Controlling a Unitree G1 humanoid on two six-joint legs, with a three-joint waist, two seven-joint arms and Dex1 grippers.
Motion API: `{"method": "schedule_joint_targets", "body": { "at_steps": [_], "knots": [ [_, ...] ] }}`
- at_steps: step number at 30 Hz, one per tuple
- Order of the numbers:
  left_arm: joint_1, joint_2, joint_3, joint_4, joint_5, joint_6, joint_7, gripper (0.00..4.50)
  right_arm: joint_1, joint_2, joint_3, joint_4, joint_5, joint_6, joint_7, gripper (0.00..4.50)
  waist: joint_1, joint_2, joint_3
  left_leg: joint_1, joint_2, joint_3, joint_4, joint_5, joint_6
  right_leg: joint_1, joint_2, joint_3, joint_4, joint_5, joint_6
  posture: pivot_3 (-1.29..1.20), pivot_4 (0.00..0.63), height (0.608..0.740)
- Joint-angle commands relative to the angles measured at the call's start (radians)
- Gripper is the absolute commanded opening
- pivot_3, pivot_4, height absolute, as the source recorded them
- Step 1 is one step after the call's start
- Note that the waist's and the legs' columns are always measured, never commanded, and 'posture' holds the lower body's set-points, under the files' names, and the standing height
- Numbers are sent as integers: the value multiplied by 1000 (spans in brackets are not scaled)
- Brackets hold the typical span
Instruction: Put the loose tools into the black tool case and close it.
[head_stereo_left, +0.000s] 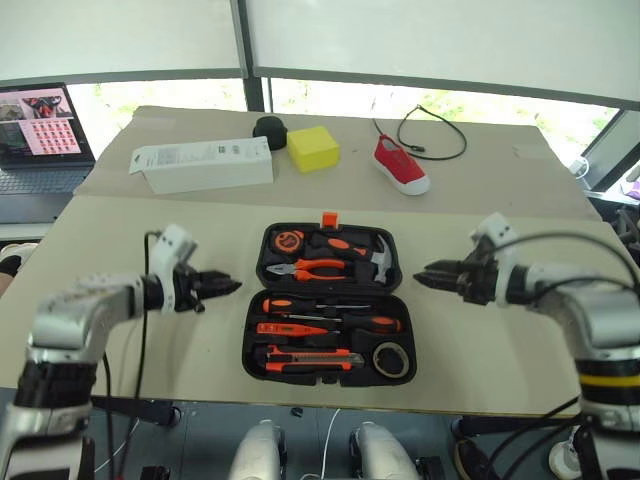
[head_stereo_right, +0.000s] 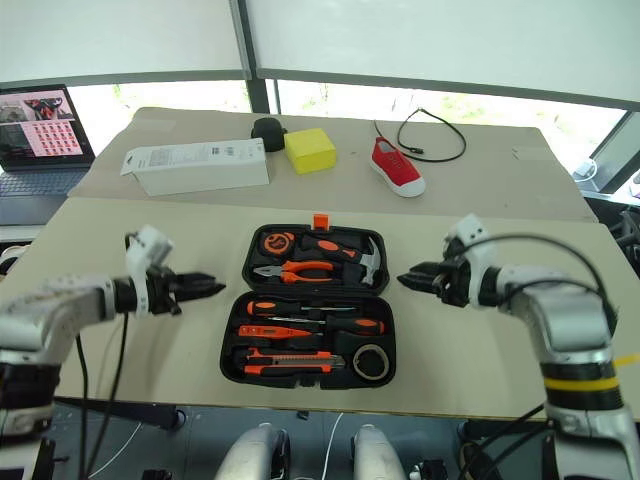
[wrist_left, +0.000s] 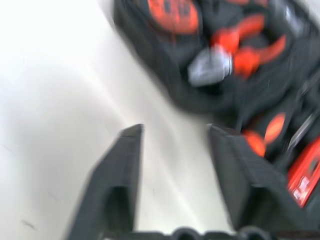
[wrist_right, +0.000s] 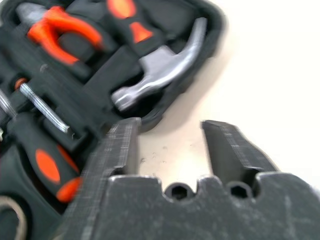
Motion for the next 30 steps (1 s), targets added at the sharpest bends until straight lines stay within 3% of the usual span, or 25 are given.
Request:
{"method": "schedule_joint_targets", "body": {
  "at_steps": [1,3,6,10,15,18,26,28,30],
  "knots": [
    [-86,-63,-17,57,4,93,91,3917,-118,35,9,74,11,169,-79,3875,-1,0,0,0,0,0,0,0,0,0,0,0,0,0,0,0,150,740],
    [-131,-109,-22,102,24,123,149,4492,-163,39,55,122,-8,183,-105,4453,0,0,0,-1,0,0,-1,0,0,0,0,0,-1,0,0,0,150,740],
    [-172,-133,-123,144,80,138,186,4492,-239,85,103,224,-26,197,-149,4453,-2,0,0,-6,-1,1,-1,0,0,-4,0,-1,-2,0,0,0,150,740],
    [-191,-158,-124,168,93,132,213,4492,-267,95,166,269,-34,187,-159,4453,-3,0,0,-16,-2,1,1,1,-1,-17,-1,1,8,0,0,0,150,740],
    [-189,-156,-145,162,99,137,215,4492,-263,116,222,300,-56,155,-185,4453,-3,0,0,-16,-2,1,1,1,-1,-18,-1,1,6,0,0,0,150,740],
    [-185,-153,-150,161,112,131,229,3781,-249,123,249,314,-76,148,-208,3729,-4,0,0,-15,-3,1,1,1,-1,-18,-1,1,6,0,0,0,150,740],
    [-185,-144,-152,133,95,138,215,891,-259,174,235,404,-112,130,-278,984,-5,-2,-1,-10,-2,1,1,2,-2,-13,-1,1,8,0,0,0,150,740],
    [-179,-146,-145,133,93,132,215,568,-260,178,235,420,-111,129,-277,338,-6,-3,-2,-9,-2,2,2,4,-2,-13,-1,1,10,1,0,0,150,740],
    [-167,-151,-125,138,88,115,216,482,-261,195,205,430,-104,113,-284,0,-6,-6,-4,-9,-2,2,2,4,-2,-12,-1,1,10,1,0,0,150,740]
  ]
}}
